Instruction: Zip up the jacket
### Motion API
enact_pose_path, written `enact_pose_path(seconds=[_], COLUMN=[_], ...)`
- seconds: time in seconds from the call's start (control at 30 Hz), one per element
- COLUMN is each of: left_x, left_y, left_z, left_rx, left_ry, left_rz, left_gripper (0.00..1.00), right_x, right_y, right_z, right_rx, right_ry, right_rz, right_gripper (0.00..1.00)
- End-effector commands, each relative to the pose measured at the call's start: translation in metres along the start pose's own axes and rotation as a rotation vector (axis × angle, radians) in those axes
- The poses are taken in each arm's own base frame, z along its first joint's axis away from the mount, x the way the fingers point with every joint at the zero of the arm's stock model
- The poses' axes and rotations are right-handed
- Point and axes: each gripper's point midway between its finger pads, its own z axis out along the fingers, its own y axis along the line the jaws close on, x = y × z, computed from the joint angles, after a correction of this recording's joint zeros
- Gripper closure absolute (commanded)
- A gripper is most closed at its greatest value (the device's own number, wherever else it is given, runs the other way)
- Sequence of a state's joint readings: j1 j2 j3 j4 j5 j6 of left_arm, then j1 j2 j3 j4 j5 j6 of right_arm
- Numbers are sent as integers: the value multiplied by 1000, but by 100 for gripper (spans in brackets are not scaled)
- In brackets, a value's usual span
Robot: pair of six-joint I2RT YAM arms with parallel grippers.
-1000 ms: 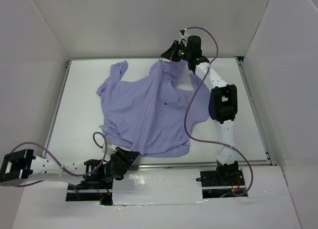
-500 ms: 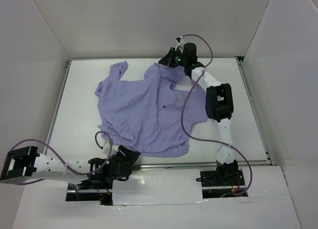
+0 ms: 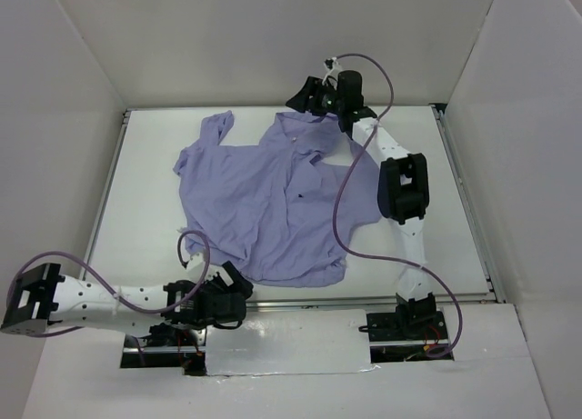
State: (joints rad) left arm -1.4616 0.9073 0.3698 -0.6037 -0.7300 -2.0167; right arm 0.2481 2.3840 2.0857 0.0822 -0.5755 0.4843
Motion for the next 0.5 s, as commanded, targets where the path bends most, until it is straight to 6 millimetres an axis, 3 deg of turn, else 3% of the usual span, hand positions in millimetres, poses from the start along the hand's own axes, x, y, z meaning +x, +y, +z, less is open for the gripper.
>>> enact_pose_path(seconds=[0.0,0.03,0.07,0.1,0.17,0.2,0.27,0.3,0.37,0.4,0.43,0.47], left_x=[-17,-24,-28,-37,-54,-70,-93,-112,-136,-163,-170,-186], left_y=[24,21,16,-3,-11,-21,-48,-66,-94,-128,-137,-147], left_z=[-16,-21,-25,-33,-43,-48,-65,-74,-84,-86,-90,-92], left_rx=[-141,-142,-136,-100,-104,-87,-48,-29,29,103,142,173], left_ry=[-26,-41,-52,-78,-139,-201,-265,-301,-343,-388,-344,-358], left_rz=[71,100,124,121,173,184,194,231,303,195,322,328], left_gripper=[1,1,1,1,1,0,1,1,1,1,0,1], right_x=[-91,-93,-104,-124,-133,-142,-136,-137,-122,-97,-95,-74], right_y=[61,65,68,91,100,124,141,165,188,187,223,219], right_z=[-41,-49,-60,-84,-115,-147,-179,-211,-241,-249,-283,-292], right_rx=[13,47,95,109,198,206,234,227,196,185,113,126], right_ry=[-161,-146,-169,-206,-232,-266,-257,-277,-257,-213,-239,-211], right_rz=[-120,-101,-96,-109,-73,-71,-44,-50,-50,-34,-68,-50], right_gripper=[26,24,0,0,0,0,0,0,0,0,0,0])
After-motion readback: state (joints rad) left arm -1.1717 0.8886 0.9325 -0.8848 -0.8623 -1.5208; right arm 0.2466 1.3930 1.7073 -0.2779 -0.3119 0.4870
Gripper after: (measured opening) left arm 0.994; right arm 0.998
